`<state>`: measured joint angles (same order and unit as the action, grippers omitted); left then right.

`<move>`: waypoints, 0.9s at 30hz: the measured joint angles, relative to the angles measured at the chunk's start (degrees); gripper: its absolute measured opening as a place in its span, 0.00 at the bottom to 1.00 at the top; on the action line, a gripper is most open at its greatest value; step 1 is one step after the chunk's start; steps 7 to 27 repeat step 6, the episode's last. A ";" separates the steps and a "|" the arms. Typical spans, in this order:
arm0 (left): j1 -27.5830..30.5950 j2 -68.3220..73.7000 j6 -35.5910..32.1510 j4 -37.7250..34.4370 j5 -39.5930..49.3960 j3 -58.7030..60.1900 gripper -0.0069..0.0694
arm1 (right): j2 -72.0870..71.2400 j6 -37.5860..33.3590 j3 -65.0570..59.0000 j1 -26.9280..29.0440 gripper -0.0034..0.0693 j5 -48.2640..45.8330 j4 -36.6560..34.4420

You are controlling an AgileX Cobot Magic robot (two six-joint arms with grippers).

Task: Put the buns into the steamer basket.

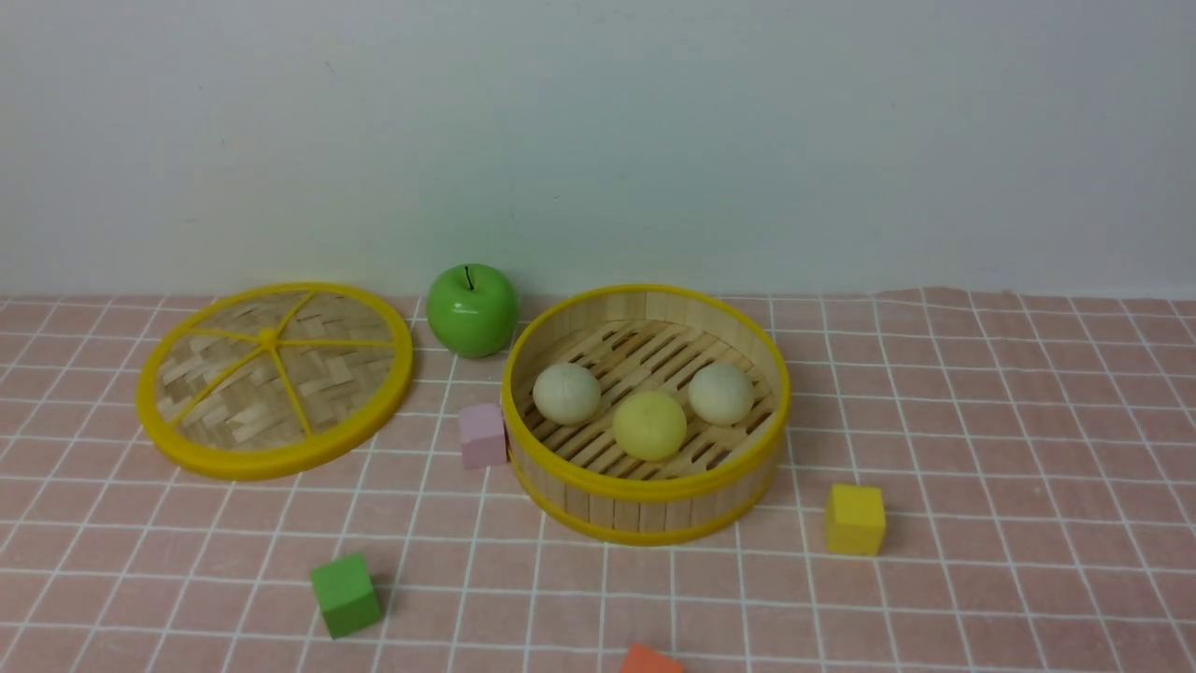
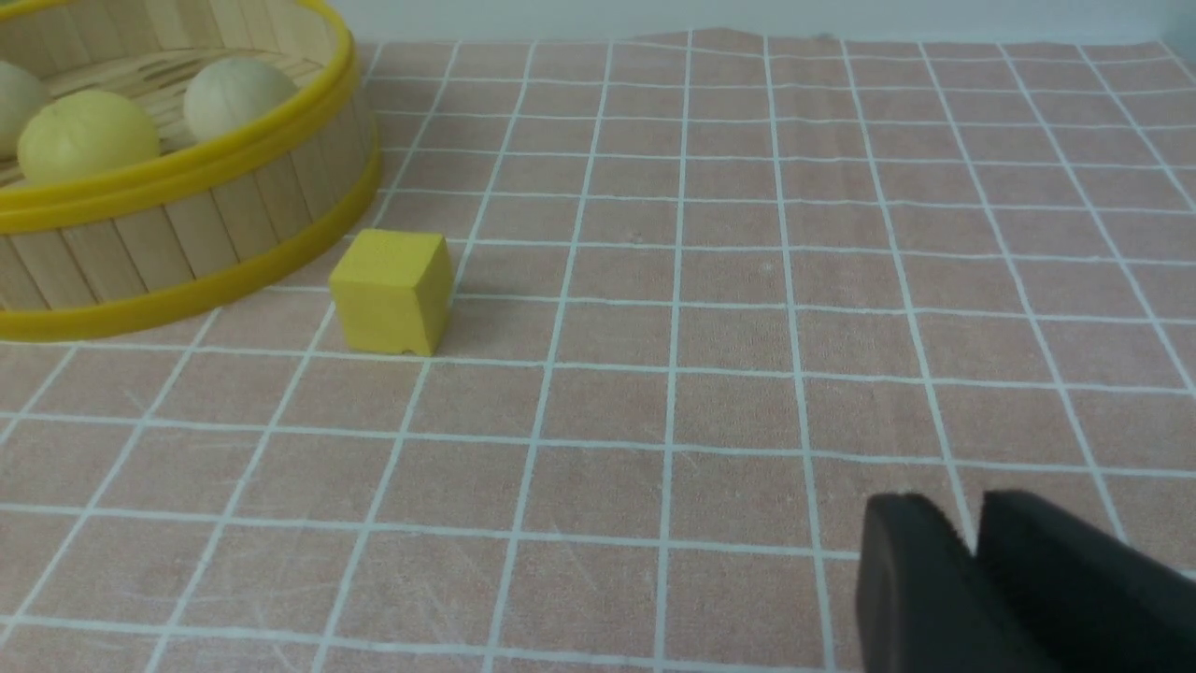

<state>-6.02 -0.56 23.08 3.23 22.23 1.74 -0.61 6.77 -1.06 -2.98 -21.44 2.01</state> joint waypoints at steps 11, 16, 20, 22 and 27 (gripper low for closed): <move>0.00 0.00 0.00 0.00 0.00 0.00 0.10 | 0.00 0.00 0.00 0.00 0.24 0.00 0.00; 0.00 0.00 0.00 0.00 0.00 0.00 0.10 | 0.00 0.00 0.00 0.00 0.24 0.00 0.00; 0.00 0.00 0.00 0.00 0.00 0.00 0.10 | 0.00 0.00 0.00 0.00 0.24 0.00 0.00; 0.00 0.00 0.00 0.00 0.00 0.00 0.10 | 0.00 0.00 0.00 0.00 0.24 0.00 0.00; 0.00 0.00 0.00 0.00 0.00 0.00 0.10 | 0.00 0.00 0.00 0.00 0.24 0.00 0.00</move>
